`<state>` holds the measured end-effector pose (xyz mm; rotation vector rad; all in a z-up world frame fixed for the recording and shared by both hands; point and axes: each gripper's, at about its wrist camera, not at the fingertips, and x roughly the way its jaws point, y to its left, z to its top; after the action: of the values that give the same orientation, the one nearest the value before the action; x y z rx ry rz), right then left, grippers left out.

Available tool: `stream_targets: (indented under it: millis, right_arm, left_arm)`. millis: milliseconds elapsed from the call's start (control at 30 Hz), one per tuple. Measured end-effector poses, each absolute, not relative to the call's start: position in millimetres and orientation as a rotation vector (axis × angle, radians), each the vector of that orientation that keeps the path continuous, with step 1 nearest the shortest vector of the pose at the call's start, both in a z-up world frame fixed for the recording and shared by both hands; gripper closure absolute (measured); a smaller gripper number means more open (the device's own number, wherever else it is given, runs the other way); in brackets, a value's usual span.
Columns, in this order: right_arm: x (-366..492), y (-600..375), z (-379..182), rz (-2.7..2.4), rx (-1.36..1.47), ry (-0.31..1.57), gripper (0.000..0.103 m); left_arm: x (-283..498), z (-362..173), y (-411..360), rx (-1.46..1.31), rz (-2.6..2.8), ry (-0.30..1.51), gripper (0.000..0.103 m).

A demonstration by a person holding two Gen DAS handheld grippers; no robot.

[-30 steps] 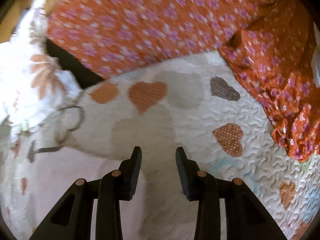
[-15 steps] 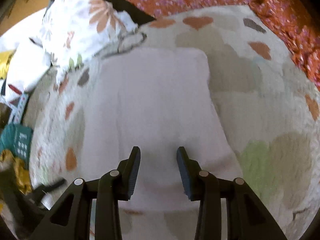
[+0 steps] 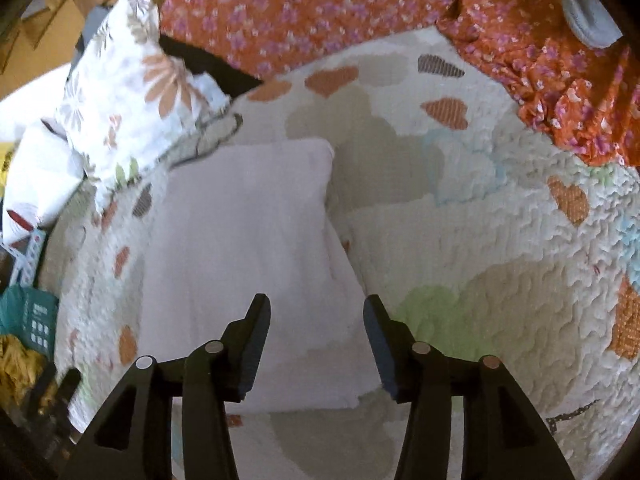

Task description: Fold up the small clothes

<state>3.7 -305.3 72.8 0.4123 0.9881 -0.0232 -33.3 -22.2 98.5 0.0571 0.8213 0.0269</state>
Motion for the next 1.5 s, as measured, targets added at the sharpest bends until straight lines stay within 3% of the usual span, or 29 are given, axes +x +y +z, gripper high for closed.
stream_targets:
  millis: [200,333,600,633,667,700,733,767,800,933,1000,1067,1100,1133,1333,1500]
  right_arm:
    - [21,-311,65,-0.045,0.369,0.954,0.041]
    - [51,-334,43,0.009,0.510,0.990,0.039]
    - [95,-339,2,0.206,0.652,1.009,0.036]
    - [99,-333,1,0.231,0.642,1.004,0.044]
    - [105,-326,0,0.257,0.641,1.006,0.054]
    - [110,-320,-2,0.268,0.648,1.018,0.056]
    - [114,-316,-1,0.266,0.656,1.015,0.070]
    - [117,-312,0,0.286,0.679,1.016,0.073]
    - [118,-309,5,0.294,0.689,1.007,0.074]
    - [112,-295,49,0.395,0.700,0.896,0.075]
    - [109,-289,60,0.398,0.660,0.874,0.075]
    - [111,-283,53,0.302,0.561,0.926,0.064]
    - [112,-283,44,0.235,0.517,0.967,0.064]
    - [112,-286,39,0.195,0.506,0.991,0.064]
    - [90,-302,71,0.119,0.504,0.847,0.064]
    - [87,-267,80,0.250,0.465,0.863,0.073]
  left_arm:
    - [19,74,-28,-0.034,-0.114,0.962,0.010]
    - [67,45,-14,-0.211,-0.161,1.090,0.010]
    - [105,15,-47,-0.273,-0.383,1.103,0.009]
    - [105,16,-50,-0.268,-0.379,1.099,0.012]
    - [105,19,-52,-0.280,-0.395,1.101,0.042]
    - [106,23,-54,-0.315,-0.430,1.119,0.062]
    - [106,29,-54,-0.313,-0.412,1.123,0.065]
    - [104,38,-55,-0.294,-0.403,1.105,0.072]
    - [101,49,-56,-0.281,-0.408,1.080,0.073]
    - [97,74,-52,-0.278,-0.376,1.035,0.073]
    - [102,69,-48,-0.246,-0.305,1.070,0.064]
    - [106,52,-45,-0.178,-0.199,1.127,0.062]
    - [106,45,-43,-0.156,-0.177,1.137,0.051]
    - [105,45,-41,-0.161,-0.177,1.127,0.046]
    - [85,70,-20,-0.092,-0.114,1.007,0.041]
    - [63,94,3,-0.054,0.014,0.874,0.035]
